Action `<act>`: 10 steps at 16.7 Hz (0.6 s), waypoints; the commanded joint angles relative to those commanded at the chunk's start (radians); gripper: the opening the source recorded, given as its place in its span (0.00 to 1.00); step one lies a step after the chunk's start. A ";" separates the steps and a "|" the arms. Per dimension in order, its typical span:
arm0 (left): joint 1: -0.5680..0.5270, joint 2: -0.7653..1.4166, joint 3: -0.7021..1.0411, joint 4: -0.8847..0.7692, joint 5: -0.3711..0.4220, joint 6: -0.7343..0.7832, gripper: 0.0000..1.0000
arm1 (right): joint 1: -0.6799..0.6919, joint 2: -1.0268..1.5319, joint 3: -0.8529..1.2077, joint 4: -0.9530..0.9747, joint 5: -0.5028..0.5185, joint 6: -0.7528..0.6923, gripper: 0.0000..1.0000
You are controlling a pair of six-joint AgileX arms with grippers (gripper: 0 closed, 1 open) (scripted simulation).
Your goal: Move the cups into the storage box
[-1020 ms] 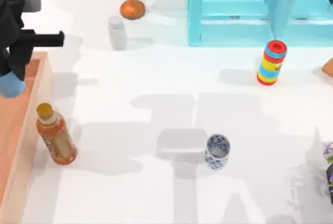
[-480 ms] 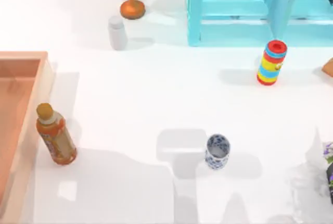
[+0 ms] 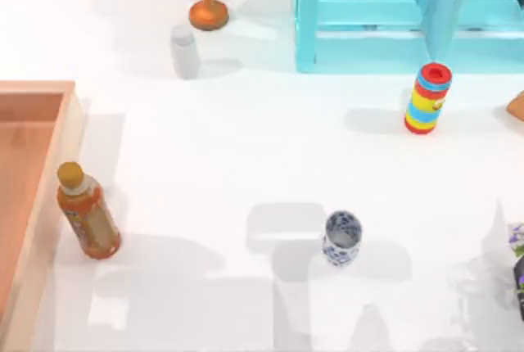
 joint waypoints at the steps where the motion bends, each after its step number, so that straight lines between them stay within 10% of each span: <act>1: 0.004 0.001 -0.013 0.014 0.000 0.002 0.00 | 0.000 0.000 0.000 0.000 0.000 0.000 1.00; 10: 0.048 0.024 -0.231 0.258 0.003 0.047 0.00 | 0.000 0.000 0.000 0.000 0.000 0.000 1.00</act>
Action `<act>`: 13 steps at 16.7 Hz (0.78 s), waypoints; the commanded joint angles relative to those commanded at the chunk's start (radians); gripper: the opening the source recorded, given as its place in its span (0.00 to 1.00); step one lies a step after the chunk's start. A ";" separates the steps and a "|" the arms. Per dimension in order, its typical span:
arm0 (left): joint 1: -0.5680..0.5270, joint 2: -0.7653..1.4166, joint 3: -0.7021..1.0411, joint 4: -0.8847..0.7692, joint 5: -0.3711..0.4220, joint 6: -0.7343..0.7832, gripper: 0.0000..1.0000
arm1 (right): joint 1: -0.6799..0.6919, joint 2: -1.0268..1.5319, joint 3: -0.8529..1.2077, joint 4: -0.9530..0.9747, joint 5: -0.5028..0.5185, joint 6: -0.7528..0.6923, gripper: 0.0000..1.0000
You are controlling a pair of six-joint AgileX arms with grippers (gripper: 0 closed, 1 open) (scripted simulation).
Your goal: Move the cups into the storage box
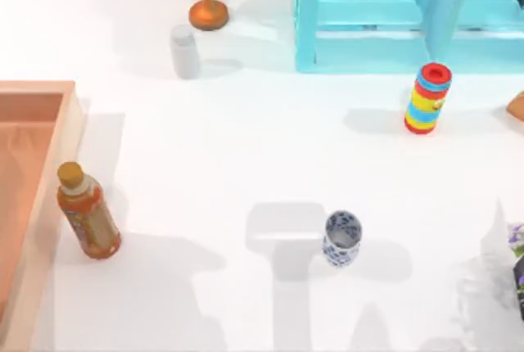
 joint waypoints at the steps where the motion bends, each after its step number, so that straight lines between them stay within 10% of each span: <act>1: 0.000 0.000 0.000 0.000 0.000 0.000 0.00 | 0.000 0.000 0.000 0.000 0.000 0.000 1.00; 3: 0.000 0.000 0.000 0.000 0.000 0.000 0.00 | 0.000 0.000 0.000 0.000 0.000 0.000 1.00; 13: 0.000 0.000 0.000 0.000 0.000 0.000 0.75 | 0.000 0.000 0.000 0.000 0.000 0.000 1.00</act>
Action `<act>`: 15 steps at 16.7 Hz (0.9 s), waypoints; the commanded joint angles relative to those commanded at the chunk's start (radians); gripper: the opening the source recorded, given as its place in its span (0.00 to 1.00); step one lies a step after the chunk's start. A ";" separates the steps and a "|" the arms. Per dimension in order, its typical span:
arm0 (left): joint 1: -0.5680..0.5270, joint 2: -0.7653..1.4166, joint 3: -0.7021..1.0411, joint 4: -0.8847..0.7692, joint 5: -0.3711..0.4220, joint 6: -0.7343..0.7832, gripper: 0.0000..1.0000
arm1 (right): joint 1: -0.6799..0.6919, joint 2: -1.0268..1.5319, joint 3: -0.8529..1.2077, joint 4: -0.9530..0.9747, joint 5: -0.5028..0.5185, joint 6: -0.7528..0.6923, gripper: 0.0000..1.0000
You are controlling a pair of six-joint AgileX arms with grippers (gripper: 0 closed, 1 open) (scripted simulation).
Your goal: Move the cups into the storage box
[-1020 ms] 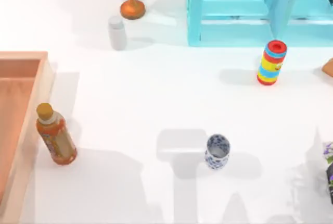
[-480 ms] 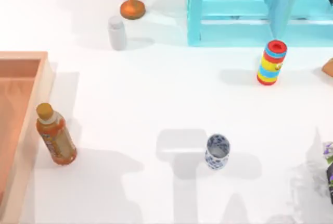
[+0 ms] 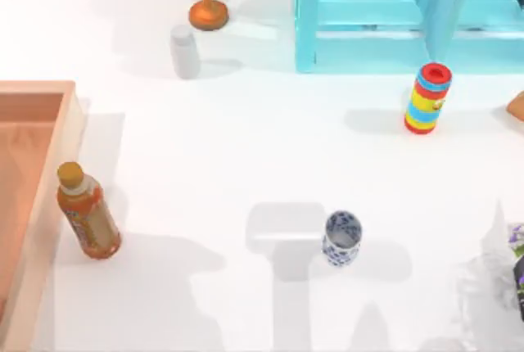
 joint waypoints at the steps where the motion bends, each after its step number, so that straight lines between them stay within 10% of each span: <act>1: 0.000 0.000 0.000 0.000 0.000 0.000 0.83 | 0.000 0.000 0.000 0.000 0.000 0.000 1.00; 4: 0.000 0.000 0.000 0.000 0.000 0.000 1.00 | 0.000 0.000 0.000 0.000 0.000 0.000 1.00; 15: 0.001 0.002 0.039 -0.039 0.000 -0.002 1.00 | 0.000 0.000 0.000 0.000 0.000 0.000 1.00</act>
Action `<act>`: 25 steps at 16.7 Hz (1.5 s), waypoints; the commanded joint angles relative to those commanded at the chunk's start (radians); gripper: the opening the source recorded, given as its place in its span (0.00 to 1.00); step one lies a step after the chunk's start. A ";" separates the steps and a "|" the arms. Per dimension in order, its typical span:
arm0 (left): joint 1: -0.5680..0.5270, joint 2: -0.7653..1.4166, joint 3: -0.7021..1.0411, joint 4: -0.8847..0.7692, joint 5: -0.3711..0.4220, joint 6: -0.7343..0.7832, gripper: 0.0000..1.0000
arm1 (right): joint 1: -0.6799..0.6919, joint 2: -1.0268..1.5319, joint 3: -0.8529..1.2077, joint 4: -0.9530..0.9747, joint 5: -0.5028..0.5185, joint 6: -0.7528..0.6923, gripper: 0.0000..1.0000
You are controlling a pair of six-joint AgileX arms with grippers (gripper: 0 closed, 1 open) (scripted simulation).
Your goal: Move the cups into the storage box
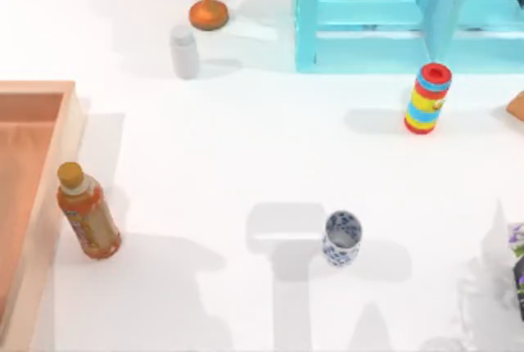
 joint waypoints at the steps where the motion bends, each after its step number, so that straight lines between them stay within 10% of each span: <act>1: 0.002 0.002 0.033 -0.033 0.000 -0.002 1.00 | 0.000 0.000 0.000 0.000 0.000 0.000 1.00; 16: -0.016 0.013 0.370 -0.358 0.000 -0.017 1.00 | 0.000 0.000 0.000 0.000 0.000 0.000 1.00; 25: -0.448 0.406 0.779 -0.416 0.009 -0.451 1.00 | 0.000 0.000 0.000 0.000 0.000 0.000 1.00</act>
